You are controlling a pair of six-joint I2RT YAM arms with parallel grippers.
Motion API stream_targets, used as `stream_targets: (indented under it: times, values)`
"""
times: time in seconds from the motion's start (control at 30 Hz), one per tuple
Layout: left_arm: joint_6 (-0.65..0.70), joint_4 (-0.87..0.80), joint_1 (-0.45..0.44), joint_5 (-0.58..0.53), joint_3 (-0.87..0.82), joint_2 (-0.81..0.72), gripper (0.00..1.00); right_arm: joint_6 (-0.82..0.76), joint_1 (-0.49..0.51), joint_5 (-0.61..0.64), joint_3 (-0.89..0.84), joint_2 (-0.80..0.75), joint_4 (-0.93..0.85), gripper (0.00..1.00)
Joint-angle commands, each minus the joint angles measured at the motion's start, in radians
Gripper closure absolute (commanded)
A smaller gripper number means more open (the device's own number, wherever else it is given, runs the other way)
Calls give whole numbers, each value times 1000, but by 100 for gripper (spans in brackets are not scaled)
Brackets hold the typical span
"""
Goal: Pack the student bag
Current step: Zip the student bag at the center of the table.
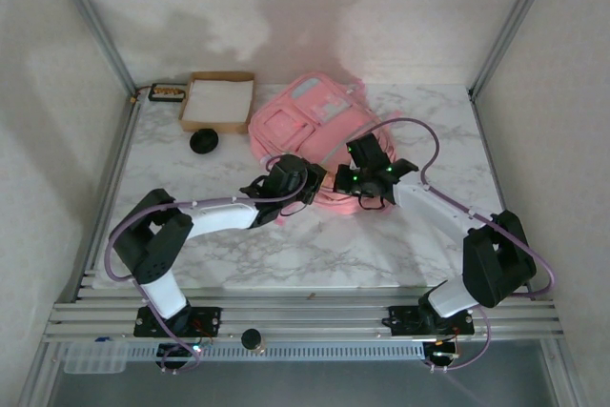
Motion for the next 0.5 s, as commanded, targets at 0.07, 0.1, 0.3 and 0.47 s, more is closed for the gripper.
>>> stream_targets:
  times: [0.07,0.1,0.3,0.47]
  values:
    - [35,-124,58,-249,30,-2,100,-73,-39,117,67,-25,-237,100]
    - [43,-133,67,-249,23,-9,100,-84,-56,121,69,-33,-249,100]
    - [154,-254,159,-232,-4,-44,100,-172,-99,111,105,-48,-303,100]
    - [268,-256,243,-200,-60,-110,100,-209,-129,166,162,8,-321,100]
